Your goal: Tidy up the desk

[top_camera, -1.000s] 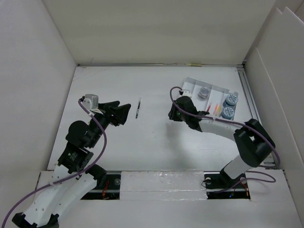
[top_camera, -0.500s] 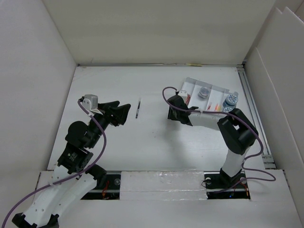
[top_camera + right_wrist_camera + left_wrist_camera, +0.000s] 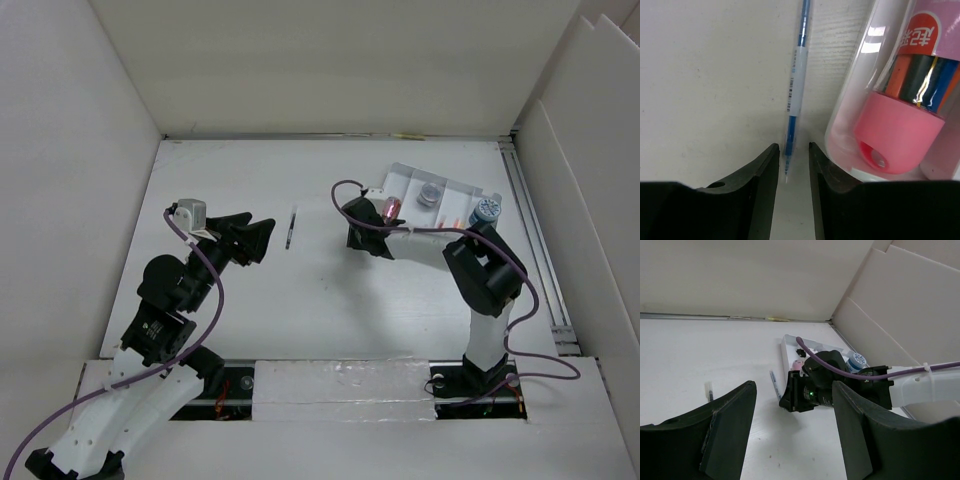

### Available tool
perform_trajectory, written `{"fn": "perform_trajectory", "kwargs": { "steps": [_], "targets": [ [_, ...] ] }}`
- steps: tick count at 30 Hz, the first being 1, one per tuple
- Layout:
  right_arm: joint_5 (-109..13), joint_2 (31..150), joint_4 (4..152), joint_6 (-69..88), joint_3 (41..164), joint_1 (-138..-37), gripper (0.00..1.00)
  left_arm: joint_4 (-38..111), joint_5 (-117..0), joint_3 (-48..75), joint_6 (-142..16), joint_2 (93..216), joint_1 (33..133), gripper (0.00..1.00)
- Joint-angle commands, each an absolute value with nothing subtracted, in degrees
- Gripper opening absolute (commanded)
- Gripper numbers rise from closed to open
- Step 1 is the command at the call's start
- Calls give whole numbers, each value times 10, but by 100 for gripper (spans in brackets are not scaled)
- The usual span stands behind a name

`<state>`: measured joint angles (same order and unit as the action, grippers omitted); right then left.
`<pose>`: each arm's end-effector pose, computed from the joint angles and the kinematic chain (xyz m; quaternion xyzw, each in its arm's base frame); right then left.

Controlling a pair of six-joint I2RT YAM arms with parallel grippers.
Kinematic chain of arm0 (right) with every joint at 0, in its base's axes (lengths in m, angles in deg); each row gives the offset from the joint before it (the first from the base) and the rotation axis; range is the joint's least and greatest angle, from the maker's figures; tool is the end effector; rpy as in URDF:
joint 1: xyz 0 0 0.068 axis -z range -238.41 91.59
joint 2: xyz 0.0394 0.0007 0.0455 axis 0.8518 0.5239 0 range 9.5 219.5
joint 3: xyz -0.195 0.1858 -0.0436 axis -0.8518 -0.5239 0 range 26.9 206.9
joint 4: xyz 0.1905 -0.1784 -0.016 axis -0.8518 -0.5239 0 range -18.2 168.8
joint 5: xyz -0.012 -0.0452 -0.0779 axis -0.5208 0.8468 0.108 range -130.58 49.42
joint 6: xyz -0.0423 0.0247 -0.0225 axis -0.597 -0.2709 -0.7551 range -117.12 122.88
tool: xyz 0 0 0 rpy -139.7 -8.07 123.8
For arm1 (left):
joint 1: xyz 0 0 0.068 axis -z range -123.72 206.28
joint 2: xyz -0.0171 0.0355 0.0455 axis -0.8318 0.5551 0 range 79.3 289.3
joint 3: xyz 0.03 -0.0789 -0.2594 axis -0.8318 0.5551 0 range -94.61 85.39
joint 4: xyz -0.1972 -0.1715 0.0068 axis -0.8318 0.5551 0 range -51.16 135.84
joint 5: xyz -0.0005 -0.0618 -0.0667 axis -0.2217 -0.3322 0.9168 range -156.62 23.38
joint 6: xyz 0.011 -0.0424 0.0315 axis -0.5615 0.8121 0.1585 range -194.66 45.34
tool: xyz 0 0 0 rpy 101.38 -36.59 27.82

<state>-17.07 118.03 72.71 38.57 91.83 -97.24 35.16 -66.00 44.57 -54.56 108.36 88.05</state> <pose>0.3139 0.2346 0.1570 0.0449 0.9207 0.0521 0.3842 0.1041 -0.0647 0.3796 0.0658 0.6021 -0.3509 0.7142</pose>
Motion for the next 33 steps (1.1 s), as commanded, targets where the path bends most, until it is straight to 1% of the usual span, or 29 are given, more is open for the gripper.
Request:
{"fn": "perform_trajectory", "kwargs": {
  "steps": [1, 3, 5, 6, 7, 9, 10, 11, 17, 21, 26, 33],
  "targets": [
    [-141, 1209, 700, 378, 936, -973, 35, 320, -655, 446, -545, 1083, 882, 58],
    [-141, 1216, 697, 373, 940, -973, 35, 321, -652, 446, -544, 1082, 882, 58],
    [-141, 1225, 696, 372, 943, -979, 31, 320, -653, 447, -544, 1079, 882, 58],
    [-143, 1225, 697, 371, 943, -984, 27, 320, -655, 446, -545, 1079, 882, 58],
    [-144, 1222, 702, 369, 942, -984, 19, 320, -655, 447, -544, 1080, 882, 58],
    [-138, 1214, 710, 363, 937, -989, 13, 321, -652, 446, -545, 1081, 882, 58],
    [-136, 1209, 723, 358, 930, -994, 7, 320, -650, 446, -545, 1079, 882, 58],
    [-134, 1195, 732, 351, 925, -995, 6, 320, -652, 447, -545, 1078, 882, 58],
    [-137, 1126, 778, 349, 876, -1006, 3, 319, -650, 447, -544, 1077, 882, 58],
    [-156, 1044, 815, 362, 826, -1006, 2, 320, -654, 447, -544, 1074, 882, 58],
    [-162, 971, 853, 374, 767, -1001, 1, 318, -650, 447, -543, 1071, 882, 58],
    [-167, 881, 876, 399, 681, -955, 1, 317, -643, 448, -540, 1067, 882, 58]
  ]
}}
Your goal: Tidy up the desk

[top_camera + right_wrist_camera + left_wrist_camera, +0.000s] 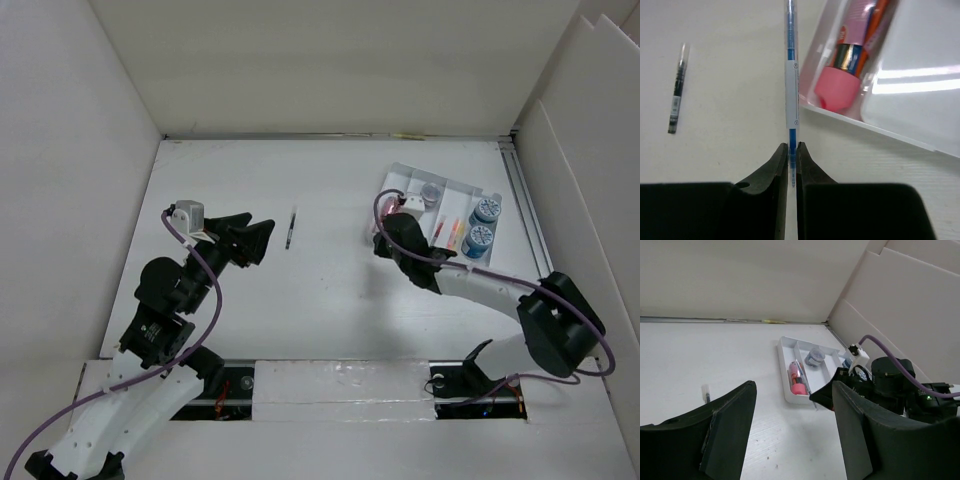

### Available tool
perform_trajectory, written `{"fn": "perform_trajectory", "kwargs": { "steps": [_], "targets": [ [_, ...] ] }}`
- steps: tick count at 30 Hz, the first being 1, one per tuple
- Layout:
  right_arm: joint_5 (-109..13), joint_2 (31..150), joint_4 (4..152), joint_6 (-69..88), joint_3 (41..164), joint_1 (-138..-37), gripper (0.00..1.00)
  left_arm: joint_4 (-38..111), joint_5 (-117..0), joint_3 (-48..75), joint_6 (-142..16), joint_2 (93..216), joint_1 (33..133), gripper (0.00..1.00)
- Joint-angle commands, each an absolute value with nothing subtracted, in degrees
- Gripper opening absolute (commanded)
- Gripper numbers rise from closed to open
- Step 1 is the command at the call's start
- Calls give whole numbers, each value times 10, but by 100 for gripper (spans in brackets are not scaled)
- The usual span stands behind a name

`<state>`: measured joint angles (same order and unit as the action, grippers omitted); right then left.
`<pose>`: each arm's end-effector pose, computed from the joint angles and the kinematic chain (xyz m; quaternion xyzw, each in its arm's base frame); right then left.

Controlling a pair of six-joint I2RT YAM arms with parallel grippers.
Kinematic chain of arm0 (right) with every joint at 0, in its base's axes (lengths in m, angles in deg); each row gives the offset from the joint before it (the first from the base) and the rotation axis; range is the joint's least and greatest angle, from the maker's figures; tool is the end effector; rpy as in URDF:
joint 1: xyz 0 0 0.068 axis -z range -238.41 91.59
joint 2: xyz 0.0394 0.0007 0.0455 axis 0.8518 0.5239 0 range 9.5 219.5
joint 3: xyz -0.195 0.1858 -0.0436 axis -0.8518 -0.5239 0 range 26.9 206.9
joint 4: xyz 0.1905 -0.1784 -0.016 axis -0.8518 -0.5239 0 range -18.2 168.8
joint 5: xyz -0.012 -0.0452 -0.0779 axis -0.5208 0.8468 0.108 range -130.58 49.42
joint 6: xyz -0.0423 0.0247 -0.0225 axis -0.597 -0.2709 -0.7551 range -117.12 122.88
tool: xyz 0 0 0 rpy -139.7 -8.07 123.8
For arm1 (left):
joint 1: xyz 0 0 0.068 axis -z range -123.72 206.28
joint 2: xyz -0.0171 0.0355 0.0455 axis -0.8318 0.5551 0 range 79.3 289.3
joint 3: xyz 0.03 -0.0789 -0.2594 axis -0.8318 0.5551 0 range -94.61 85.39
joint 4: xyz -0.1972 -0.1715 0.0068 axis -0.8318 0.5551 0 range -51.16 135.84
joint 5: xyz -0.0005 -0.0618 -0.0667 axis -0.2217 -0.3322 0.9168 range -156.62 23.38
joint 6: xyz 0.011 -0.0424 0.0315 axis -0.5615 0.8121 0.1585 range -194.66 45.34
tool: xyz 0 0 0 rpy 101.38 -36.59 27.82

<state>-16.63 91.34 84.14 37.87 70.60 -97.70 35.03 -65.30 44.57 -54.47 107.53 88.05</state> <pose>0.2426 0.1800 0.2130 0.0670 0.8620 0.1376 0.4832 0.1005 -0.0630 0.3813 0.0696 0.5950 -0.3569 0.7168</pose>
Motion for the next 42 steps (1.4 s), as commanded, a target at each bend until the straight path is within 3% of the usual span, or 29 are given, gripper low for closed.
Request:
{"fn": "perform_trajectory", "kwargs": {
  "steps": [1, 15, 25, 34, 38, 42],
  "targets": [
    [-167, 873, 876, 401, 672, -936, 1, 318, -640, 448, -539, 1068, 882, 58],
    [-326, 788, 857, 416, 582, -697, 1, 315, -621, 451, -530, 1066, 882, 58],
    [-425, 878, 882, 387, 628, -601, 3, 320, -624, 451, -532, 1069, 882, 58],
    [-464, 933, 893, 383, 674, -578, 6, 323, -631, 447, -536, 1094, 882, 57],
    [-493, 945, 904, 383, 665, -567, 11, 325, -635, 443, -541, 1105, 882, 57],
    [-489, 931, 905, 383, 652, -567, 26, 327, -642, 443, -544, 1116, 882, 56]
  ]
}}
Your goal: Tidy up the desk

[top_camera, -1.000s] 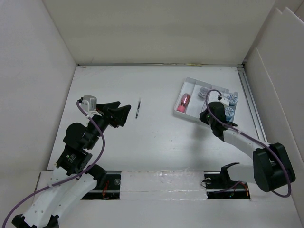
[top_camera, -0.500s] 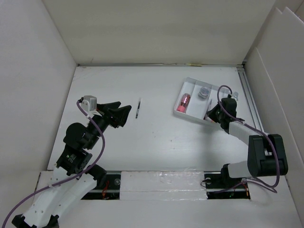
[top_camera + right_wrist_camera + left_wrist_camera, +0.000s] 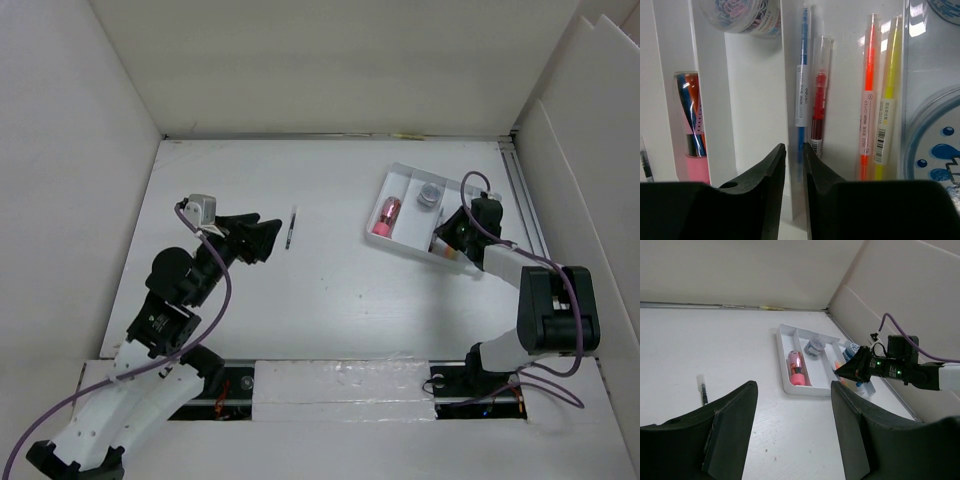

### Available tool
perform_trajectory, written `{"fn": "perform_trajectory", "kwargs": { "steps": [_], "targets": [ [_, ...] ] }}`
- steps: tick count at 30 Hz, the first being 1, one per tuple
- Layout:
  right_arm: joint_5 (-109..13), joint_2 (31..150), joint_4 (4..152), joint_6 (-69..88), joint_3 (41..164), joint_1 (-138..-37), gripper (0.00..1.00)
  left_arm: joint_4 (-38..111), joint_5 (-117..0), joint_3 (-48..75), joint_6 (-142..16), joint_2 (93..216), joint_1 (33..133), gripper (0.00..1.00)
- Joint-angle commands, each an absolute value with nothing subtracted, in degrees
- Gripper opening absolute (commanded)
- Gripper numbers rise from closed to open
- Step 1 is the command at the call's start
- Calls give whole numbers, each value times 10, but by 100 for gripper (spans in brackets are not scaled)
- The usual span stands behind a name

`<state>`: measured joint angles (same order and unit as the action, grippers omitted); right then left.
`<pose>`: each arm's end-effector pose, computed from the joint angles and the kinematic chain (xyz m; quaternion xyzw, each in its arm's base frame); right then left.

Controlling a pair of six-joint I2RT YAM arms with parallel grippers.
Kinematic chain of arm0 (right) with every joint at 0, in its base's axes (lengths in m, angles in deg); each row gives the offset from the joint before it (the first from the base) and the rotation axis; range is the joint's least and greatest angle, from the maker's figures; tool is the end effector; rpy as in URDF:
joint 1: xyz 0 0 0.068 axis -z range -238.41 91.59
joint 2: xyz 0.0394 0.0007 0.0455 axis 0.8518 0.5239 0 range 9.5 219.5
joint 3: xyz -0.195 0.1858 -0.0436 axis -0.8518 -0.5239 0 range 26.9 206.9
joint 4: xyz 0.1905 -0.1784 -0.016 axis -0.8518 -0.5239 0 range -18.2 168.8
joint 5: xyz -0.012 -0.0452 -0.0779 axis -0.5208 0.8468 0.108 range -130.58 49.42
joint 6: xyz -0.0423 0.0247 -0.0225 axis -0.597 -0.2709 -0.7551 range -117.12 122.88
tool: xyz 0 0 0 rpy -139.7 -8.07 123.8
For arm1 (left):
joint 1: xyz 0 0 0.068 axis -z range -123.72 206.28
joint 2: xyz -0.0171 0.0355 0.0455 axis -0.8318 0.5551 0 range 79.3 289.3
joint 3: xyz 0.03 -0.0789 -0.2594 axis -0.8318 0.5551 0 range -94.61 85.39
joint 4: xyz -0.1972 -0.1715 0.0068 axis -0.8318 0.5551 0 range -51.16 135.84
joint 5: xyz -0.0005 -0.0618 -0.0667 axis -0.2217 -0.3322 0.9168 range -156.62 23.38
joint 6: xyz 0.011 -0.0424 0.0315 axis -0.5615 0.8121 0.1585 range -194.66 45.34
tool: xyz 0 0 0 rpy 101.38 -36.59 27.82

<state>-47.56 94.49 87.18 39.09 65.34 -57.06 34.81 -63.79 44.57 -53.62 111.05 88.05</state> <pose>0.2949 -0.0025 0.1724 0.2638 0.8586 0.1830 0.3998 0.1137 -0.0723 0.3751 0.0773 0.6171 -0.3619 0.6945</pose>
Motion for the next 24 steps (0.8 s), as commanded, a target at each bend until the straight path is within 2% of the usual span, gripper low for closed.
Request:
{"fn": "perform_trajectory", "kwargs": {
  "steps": [1, 8, 14, 17, 18, 20, 24],
  "targets": [
    [-483, 926, 904, 383, 650, -567, 29, 326, -642, 442, -544, 1123, 882, 56],
    [-452, 885, 906, 387, 640, -577, 36, 327, -645, 435, -549, 1152, 882, 55],
    [-385, 847, 896, 362, 655, -668, 35, 325, -648, 427, -558, 1167, 882, 55],
    [-360, 866, 898, 353, 678, -751, 25, 327, -657, 427, -562, 1170, 882, 55],
    [-353, 876, 902, 352, 686, -795, 13, 327, -661, 427, -563, 1169, 882, 55],
    [-330, 926, 909, 351, 715, -840, 0, 328, -659, 427, -562, 1170, 882, 55],
    [-298, 1020, 902, 348, 791, -938, 0, 327, -654, 428, -559, 1170, 882, 55]
  ]
}}
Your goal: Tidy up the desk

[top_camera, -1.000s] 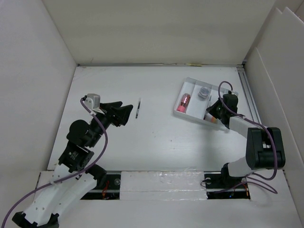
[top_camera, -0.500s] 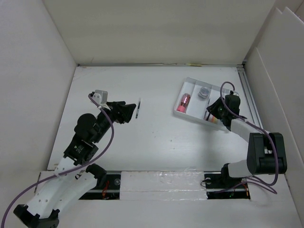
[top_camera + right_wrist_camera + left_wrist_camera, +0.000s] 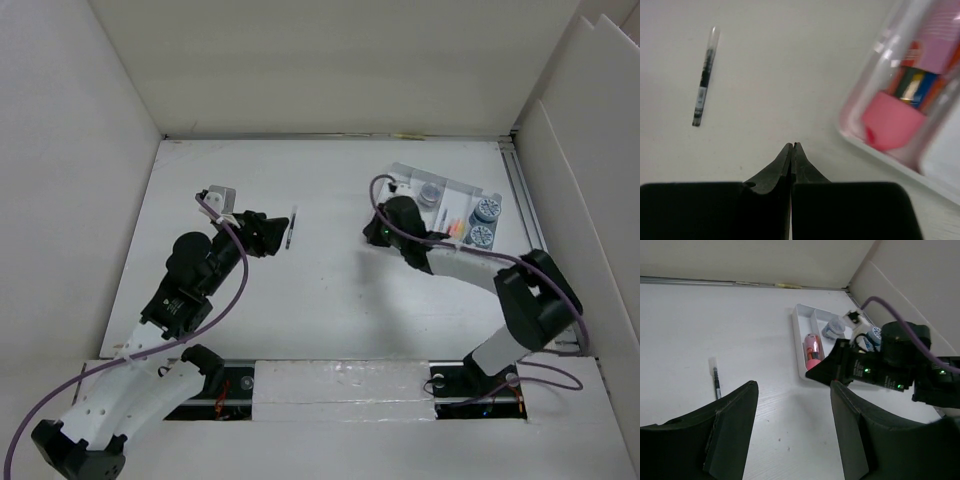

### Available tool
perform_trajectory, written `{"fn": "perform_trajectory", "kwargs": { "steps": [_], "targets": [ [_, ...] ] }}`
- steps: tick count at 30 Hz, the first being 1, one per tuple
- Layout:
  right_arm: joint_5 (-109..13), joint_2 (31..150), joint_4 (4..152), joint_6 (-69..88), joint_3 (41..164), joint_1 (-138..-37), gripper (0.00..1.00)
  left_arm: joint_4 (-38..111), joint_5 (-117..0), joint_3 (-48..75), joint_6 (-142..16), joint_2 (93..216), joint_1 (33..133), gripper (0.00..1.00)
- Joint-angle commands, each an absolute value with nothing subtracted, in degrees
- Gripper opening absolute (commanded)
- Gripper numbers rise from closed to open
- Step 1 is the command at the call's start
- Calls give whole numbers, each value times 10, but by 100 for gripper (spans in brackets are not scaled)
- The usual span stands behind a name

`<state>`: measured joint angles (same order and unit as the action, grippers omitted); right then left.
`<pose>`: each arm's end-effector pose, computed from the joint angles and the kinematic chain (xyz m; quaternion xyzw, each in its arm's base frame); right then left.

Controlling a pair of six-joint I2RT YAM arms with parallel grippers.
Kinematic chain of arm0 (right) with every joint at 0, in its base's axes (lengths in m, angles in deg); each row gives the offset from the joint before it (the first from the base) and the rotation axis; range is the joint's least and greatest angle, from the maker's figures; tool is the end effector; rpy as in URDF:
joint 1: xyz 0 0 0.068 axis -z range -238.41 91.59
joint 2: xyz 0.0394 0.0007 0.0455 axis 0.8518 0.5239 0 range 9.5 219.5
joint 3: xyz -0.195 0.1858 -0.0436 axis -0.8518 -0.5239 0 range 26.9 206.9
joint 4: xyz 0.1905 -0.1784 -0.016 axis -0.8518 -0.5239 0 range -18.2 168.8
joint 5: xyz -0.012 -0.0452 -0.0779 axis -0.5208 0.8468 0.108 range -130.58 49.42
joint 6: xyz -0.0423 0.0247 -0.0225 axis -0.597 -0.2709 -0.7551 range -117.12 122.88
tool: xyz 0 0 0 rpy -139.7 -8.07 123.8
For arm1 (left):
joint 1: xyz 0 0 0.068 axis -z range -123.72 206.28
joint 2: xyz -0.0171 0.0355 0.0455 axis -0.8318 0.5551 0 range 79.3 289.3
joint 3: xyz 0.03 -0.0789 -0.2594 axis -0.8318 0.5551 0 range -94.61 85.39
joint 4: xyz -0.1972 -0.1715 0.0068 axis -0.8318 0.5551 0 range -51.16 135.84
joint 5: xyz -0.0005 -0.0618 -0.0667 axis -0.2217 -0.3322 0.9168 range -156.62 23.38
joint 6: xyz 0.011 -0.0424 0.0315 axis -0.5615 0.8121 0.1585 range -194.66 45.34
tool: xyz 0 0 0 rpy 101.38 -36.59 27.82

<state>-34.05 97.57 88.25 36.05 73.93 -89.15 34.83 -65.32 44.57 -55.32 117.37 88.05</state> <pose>0.2843 0.1645 0.2045 0.0462 0.8707 0.2157 0.4396 0.1381 -0.0863 0.3608 0.0803 0.6593 -0.3292 0.6712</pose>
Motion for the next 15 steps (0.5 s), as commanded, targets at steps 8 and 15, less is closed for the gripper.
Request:
{"fn": "perform_trajectory", "kwargs": {
  "steps": [8, 15],
  "targets": [
    [-243, 1189, 840, 310, 977, -1059, 37, 326, -649, 429, -553, 1151, 882, 56],
    [-214, 1309, 735, 300, 1131, -1082, 67, 323, -643, 432, -548, 1130, 882, 56]
  ]
}}
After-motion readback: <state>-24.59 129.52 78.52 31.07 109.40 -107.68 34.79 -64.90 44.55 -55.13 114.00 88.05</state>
